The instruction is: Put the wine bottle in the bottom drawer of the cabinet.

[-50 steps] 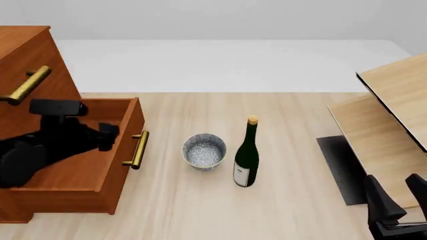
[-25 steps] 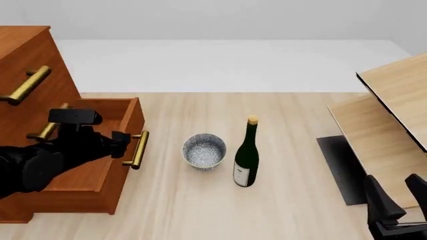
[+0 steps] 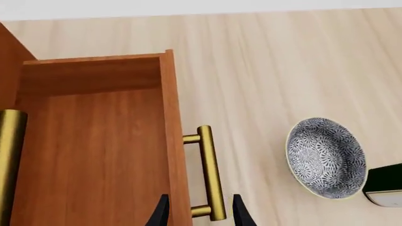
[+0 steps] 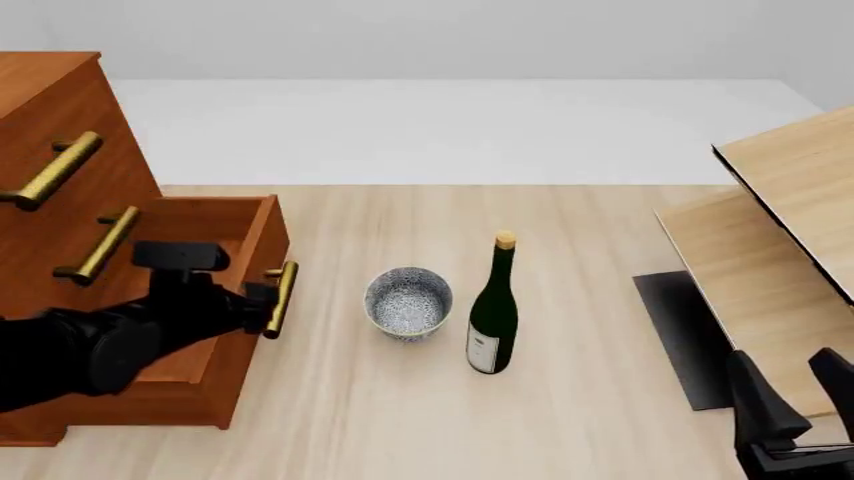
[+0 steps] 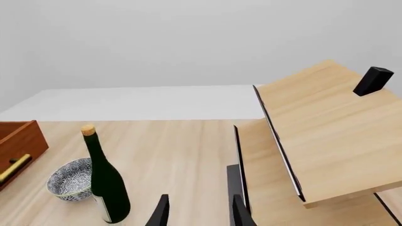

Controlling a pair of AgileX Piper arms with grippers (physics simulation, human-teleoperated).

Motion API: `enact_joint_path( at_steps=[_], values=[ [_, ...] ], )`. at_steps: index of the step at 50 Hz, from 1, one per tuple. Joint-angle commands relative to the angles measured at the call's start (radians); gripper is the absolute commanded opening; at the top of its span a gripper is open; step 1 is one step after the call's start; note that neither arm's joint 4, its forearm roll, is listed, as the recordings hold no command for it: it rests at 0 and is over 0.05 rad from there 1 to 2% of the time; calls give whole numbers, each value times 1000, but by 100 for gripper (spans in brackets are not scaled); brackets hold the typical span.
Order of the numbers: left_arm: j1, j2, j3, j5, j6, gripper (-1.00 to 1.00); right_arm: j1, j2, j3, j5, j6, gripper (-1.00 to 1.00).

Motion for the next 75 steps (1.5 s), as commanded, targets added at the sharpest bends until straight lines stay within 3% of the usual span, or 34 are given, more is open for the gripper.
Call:
enact_joint_path(
  at_steps=[1, 20, 75],
  values=[
    [-5, 60, 13, -56, -2, 100, 3, 3, 0, -2, 1, 100],
    [-25, 75, 20, -77, -12, 100, 1, 0, 0, 2, 1, 100],
    [-217, 20, -31, -20, -43, 100, -3, -14, -11, 20, 5, 100]
  ],
)
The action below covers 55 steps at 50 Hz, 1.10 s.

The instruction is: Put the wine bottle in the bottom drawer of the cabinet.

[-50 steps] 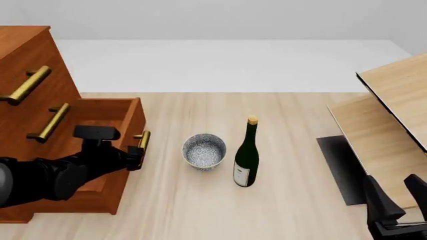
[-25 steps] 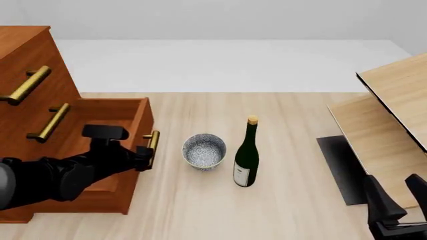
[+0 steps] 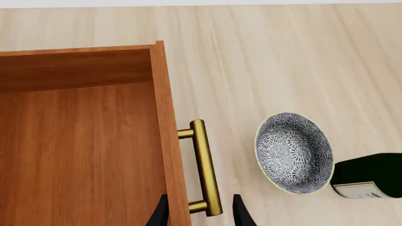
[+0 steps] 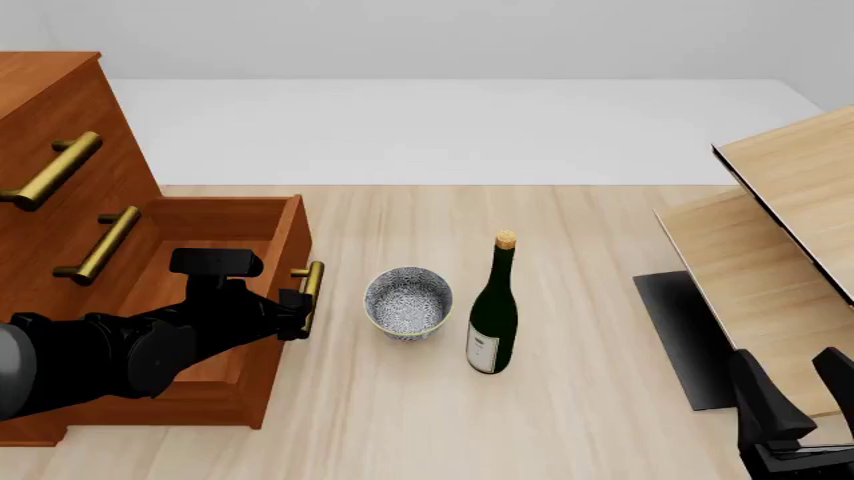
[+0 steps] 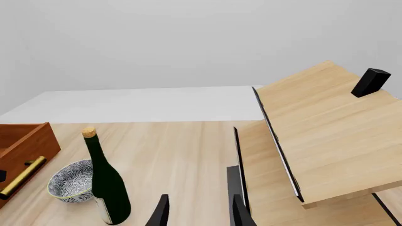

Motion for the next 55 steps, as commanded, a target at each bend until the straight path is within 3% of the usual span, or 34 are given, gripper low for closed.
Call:
enact_joint_path(
  at_steps=[1, 14, 16, 26, 43, 55],
  values=[
    [-88, -33, -18, 10, -89, 100, 0, 1, 0, 0, 0, 100],
    [-49, -183, -118, 204, -18, 100, 6, 6, 2, -5, 0, 100],
    [-8, -223, -154, 236, 0, 100, 9, 7, 2, -7, 0, 100],
    [-18, -289, -301, 365, 35, 100, 13, 7, -5, -6, 4, 100],
    [-149, -240, -420, 291, 105, 100, 17, 0, -11, 3, -1, 100],
    [-295, -207, -419, 181, 128, 100, 21, -4, -15, 10, -3, 100]
  ],
)
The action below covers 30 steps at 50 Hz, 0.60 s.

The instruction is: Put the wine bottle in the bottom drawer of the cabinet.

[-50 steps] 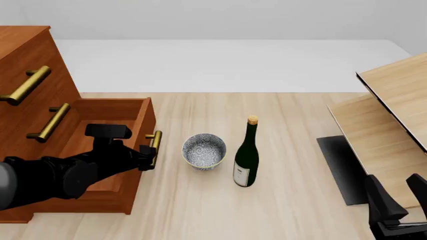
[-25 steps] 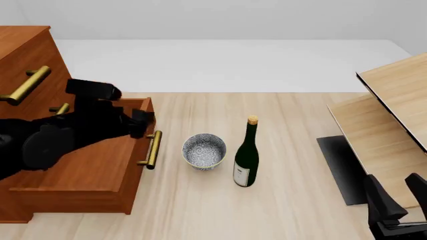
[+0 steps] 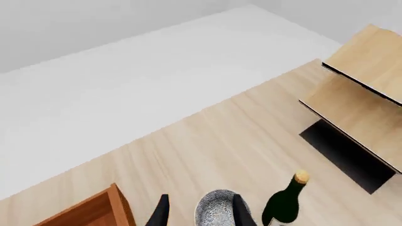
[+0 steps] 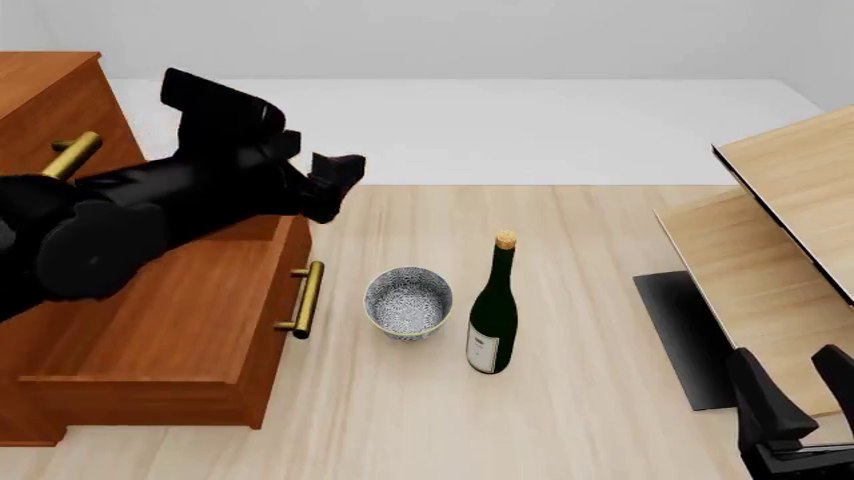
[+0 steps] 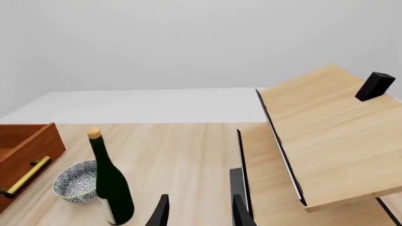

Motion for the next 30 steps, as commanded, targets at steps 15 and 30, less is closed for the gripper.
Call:
enact_joint_path(
  at_steps=[15, 30],
  values=[
    [-225, 67, -23, -169, 21, 100, 14, 2, -3, 4, -6, 100],
    [-334, 126, -42, -230, 24, 100, 22, -7, -5, 15, -8, 100]
  ],
)
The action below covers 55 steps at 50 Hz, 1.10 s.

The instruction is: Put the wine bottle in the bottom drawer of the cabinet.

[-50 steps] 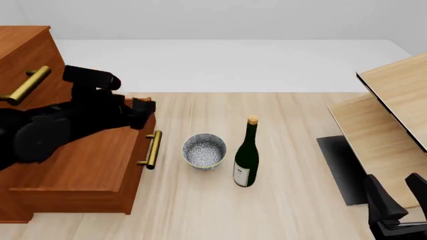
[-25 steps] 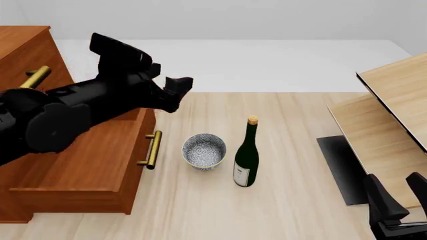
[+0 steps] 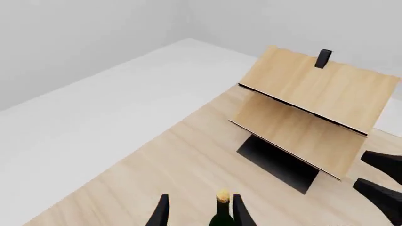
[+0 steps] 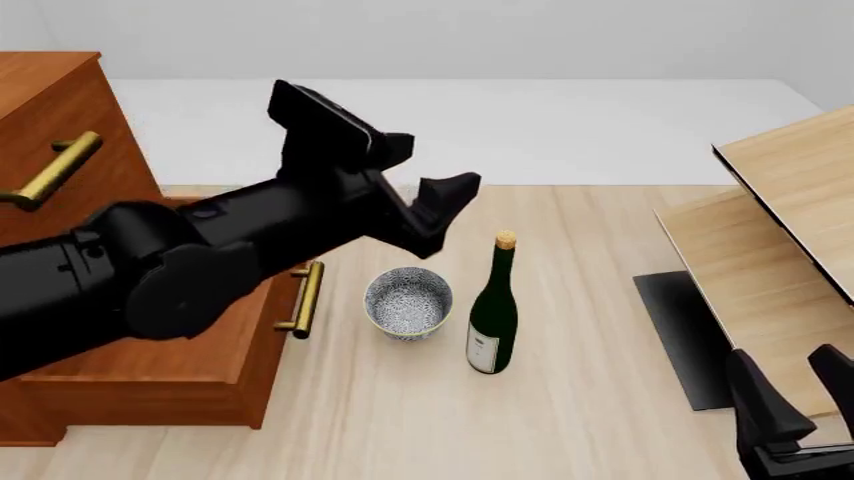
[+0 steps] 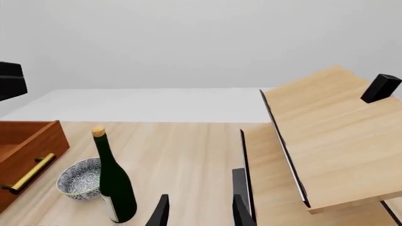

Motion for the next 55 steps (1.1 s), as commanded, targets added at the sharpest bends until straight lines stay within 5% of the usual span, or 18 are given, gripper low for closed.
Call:
enact_joint_path(
  at_steps=[1, 12, 40, 41, 43, 55],
  values=[
    [-79, 38, -13, -50, 10, 100, 4, -3, -2, 5, -2, 100],
    [-101, 79, -68, -46, -46, 100, 5, 2, 0, -1, 0, 100],
    [-127, 139, -102, -55, -13, 100, 4, 1, 0, 1, 1, 100],
    [-91, 189, -162, -10, 35, 100, 3, -5, 0, 7, -4, 100],
    [-126, 142, -99, -64, -26, 100, 4, 0, 0, 2, 1, 100],
    [-120, 210, -115, -76, -29, 100, 2, 0, 0, 2, 4, 100]
  ],
)
